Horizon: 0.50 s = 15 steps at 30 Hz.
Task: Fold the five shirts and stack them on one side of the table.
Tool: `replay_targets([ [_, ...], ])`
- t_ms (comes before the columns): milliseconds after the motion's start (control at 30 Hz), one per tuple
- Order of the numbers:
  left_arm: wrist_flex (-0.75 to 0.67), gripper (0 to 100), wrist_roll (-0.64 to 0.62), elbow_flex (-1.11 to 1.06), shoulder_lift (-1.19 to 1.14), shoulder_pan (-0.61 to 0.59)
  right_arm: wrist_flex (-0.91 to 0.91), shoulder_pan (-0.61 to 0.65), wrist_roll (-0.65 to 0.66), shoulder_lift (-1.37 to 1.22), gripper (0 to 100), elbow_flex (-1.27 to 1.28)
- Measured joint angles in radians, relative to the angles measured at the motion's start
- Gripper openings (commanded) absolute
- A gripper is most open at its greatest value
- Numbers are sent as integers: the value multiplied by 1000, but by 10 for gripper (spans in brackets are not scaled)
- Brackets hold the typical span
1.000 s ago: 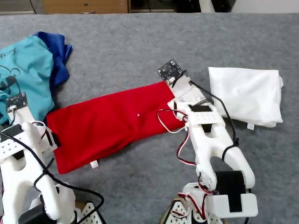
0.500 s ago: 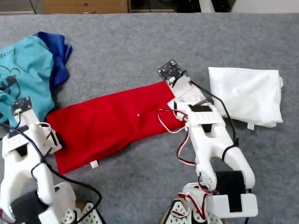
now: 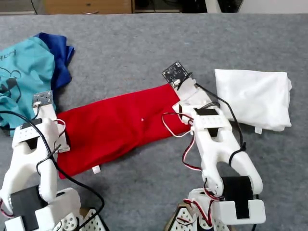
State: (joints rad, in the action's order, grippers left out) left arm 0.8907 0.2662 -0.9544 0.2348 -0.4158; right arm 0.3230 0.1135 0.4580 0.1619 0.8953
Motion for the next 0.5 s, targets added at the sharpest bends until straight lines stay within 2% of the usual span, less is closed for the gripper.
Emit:
replay_targets([
  [267,6,19,0,31,3,6,0,0,0,0,2,0],
  [400,126,19,2,130,72,64,0,0,-5,0,2,0],
  [500,233,19,-9,245,160,183,-31,-23,-92,17,2,0],
])
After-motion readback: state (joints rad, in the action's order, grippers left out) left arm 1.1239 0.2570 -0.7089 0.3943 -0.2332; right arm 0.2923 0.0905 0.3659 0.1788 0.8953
